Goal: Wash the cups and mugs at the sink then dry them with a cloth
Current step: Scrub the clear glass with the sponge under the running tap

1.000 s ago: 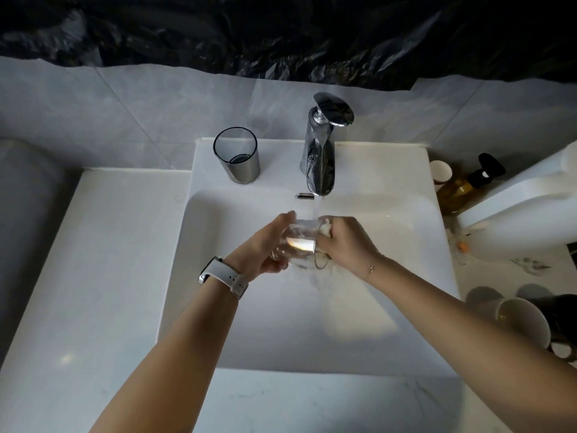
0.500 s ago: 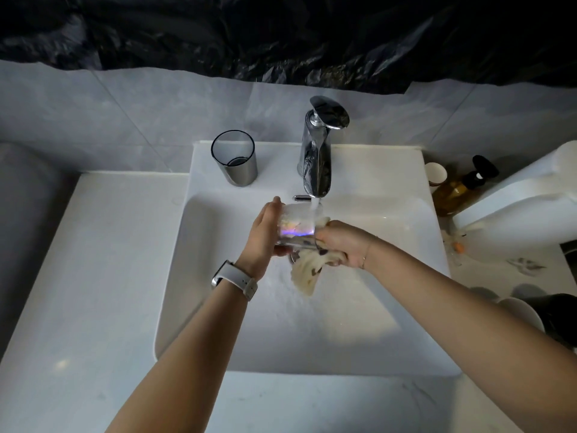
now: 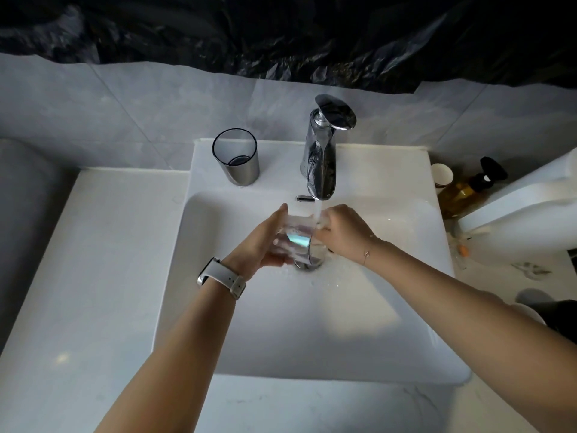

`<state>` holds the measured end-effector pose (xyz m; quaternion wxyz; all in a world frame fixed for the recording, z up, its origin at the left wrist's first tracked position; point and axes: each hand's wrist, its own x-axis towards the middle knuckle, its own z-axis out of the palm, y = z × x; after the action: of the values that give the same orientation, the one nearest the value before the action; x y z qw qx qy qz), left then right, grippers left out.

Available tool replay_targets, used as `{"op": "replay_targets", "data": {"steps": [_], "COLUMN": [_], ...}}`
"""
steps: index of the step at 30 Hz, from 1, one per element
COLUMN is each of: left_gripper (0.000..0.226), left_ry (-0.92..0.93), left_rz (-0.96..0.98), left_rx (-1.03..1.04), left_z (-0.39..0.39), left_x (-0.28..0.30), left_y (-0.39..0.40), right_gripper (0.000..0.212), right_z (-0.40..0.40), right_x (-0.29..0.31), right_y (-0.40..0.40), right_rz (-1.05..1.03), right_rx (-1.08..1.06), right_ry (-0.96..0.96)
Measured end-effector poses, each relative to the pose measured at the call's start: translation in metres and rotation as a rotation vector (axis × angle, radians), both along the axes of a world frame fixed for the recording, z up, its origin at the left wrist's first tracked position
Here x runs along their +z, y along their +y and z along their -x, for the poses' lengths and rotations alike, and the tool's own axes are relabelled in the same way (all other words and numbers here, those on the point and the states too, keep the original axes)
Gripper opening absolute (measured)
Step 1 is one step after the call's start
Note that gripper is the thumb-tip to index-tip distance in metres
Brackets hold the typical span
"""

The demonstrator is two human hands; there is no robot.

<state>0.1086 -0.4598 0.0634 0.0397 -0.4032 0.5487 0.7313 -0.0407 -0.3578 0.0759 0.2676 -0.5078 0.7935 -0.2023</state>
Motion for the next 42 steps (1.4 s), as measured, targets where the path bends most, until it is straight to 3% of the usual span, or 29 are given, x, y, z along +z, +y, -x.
{"op": "replay_targets", "data": {"steps": [1,4,7,9,13,15,19,22,24,26,28,30,32,34,37,40,42], "left_gripper": [0.066,0.055,0.039,0.044,0.041,0.035,0.029,0.03,0.033,0.035,0.036,0.039,0.042,0.044,0.049,0.055,0.054], "left_ry": [0.061,0.2,0.218,0.195,0.185,0.221,0.243,0.239,0.208,0.174,0.146,0.112,0.096,0.105,0.164,0.214,0.168], "left_rz": [0.015,0.055,-0.034,-0.199,-0.399,-0.486,-0.594,-0.641,-0.602,-0.569,-0.549,-0.513,-0.463,-0.394,-0.289,-0.199,-0.162], "left_rx": [0.043,0.232,0.384,0.381,0.313,0.252,0.23,0.253,0.284,0.3,0.306,0.301,0.291,0.289,0.268,0.208,0.232], "left_z": [-0.001,-0.001,0.005,0.006,0.014,0.02,0.028,0.035,0.039,0.042,0.043,0.043,0.041,0.035,0.024,0.021,0.021], "left_x": [-0.004,-0.012,-0.012,-0.009,-0.014,-0.015,-0.02,-0.018,-0.015,-0.011,-0.008,-0.007,-0.007,-0.007,-0.004,-0.003,-0.005], "left_y": [0.002,0.011,0.011,0.007,0.007,0.011,0.019,0.026,0.03,0.035,0.04,0.042,0.042,0.041,0.041,0.041,0.038], "right_gripper": [0.044,0.029,0.023,0.019,0.031,0.029,0.039,0.028,0.032,0.02,0.029,0.027,0.011,0.026,0.024,0.047,0.032], "right_z": [-0.004,-0.015,-0.015,-0.012,-0.003,0.001,0.012,0.015,0.019,0.02,0.02,0.017,0.014,0.014,0.011,0.006,0.003], "right_x": [0.003,0.022,0.037,0.037,0.041,0.045,0.047,0.053,0.055,0.056,0.053,0.048,0.04,0.027,0.015,0.007,0.003], "right_y": [0.0,-0.007,-0.014,-0.019,-0.017,-0.006,0.034,0.064,0.072,0.068,0.062,0.057,0.055,0.053,0.044,0.026,0.015], "right_rz": [-0.015,-0.199,-0.409,-0.39,-0.233,-0.18,0.013,0.185,0.355,0.494,0.519,0.456,0.346,0.255,0.238,0.148,0.082], "right_rx": [-0.125,-0.292,-0.234,-0.223,-0.1,-0.078,-0.364,-0.592,-0.553,-0.498,-0.518,-0.453,-0.315,-0.203,-0.185,-0.167,-0.138], "right_ry": [-0.2,-0.647,-0.783,-0.646,0.082,0.152,-0.242,-0.636,-0.95,-1.203,-1.274,-1.13,-0.744,-0.373,-0.357,-0.33,-0.344]}}
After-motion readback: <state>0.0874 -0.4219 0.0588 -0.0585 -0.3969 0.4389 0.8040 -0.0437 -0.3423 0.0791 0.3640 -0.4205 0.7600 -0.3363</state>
